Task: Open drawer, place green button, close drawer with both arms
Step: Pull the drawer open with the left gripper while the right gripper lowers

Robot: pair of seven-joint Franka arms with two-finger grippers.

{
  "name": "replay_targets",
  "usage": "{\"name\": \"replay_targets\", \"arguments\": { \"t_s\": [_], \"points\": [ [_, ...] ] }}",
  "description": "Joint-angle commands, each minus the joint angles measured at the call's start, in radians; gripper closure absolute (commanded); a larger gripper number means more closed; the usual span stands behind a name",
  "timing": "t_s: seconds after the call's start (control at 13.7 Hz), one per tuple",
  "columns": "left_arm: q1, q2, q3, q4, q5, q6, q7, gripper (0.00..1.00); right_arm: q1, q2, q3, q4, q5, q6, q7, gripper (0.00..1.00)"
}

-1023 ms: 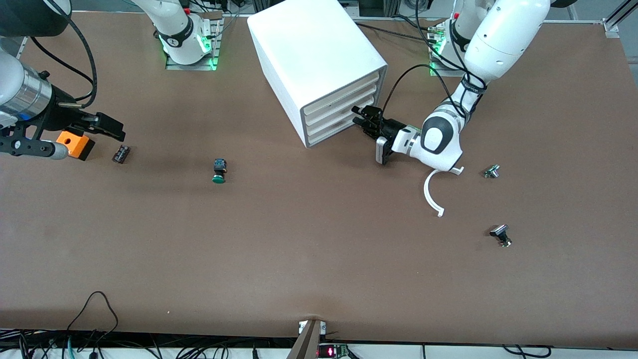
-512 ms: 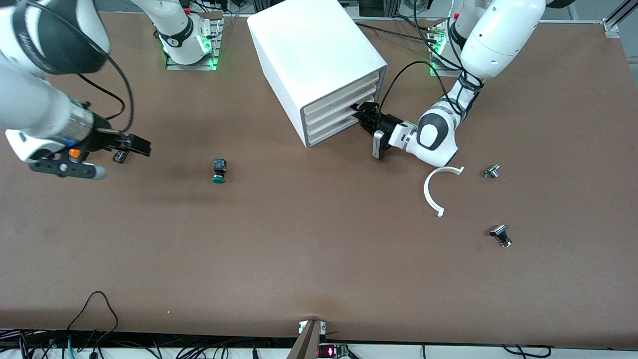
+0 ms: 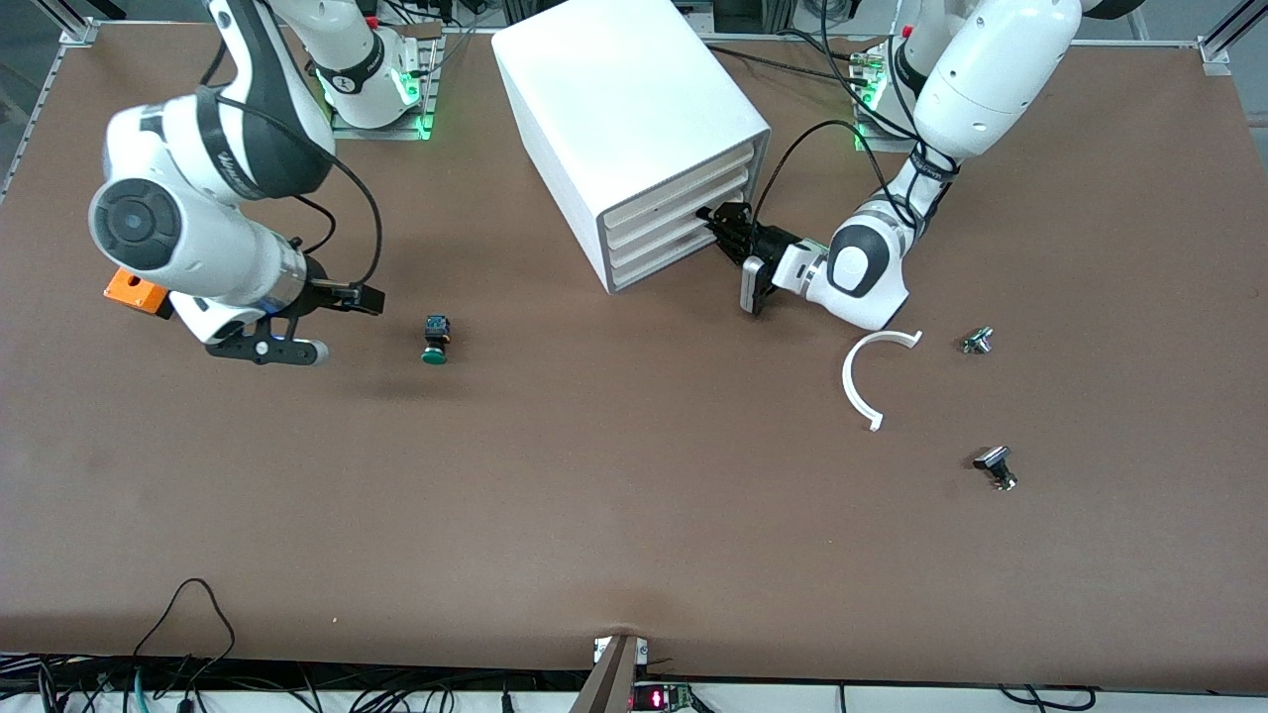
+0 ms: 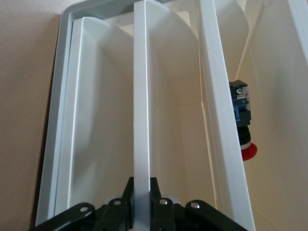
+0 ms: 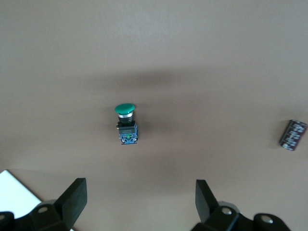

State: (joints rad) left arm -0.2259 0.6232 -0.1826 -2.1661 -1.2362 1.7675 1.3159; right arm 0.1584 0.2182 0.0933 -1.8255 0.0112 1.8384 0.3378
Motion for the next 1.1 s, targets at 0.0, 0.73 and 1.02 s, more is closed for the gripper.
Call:
{"name": "replay_targets", "arguments": {
  "t_s": [0.0, 0.73, 1.02],
  "points": [
    [0.006, -0.003, 0.003, 0.011, -0.013, 0.004, 0.025, 1.00, 0.030, -0.025, -0.003, -0.133, 0.009, 0.118, 0.009, 0.00],
    [0.020, 0.044, 0.101, 0.158, 0.092, 0.003, -0.044, 1.00, 0.110, 0.121, -0.004, -0.336, -0.080, 0.531, -0.005, 0.00],
    [0.075, 0.078, 0.101, 0.232, 0.155, -0.002, -0.049, 1.00, 0.110, 0.170, -0.004, -0.383, -0.088, 0.660, -0.006, 0.00]
  ]
}}
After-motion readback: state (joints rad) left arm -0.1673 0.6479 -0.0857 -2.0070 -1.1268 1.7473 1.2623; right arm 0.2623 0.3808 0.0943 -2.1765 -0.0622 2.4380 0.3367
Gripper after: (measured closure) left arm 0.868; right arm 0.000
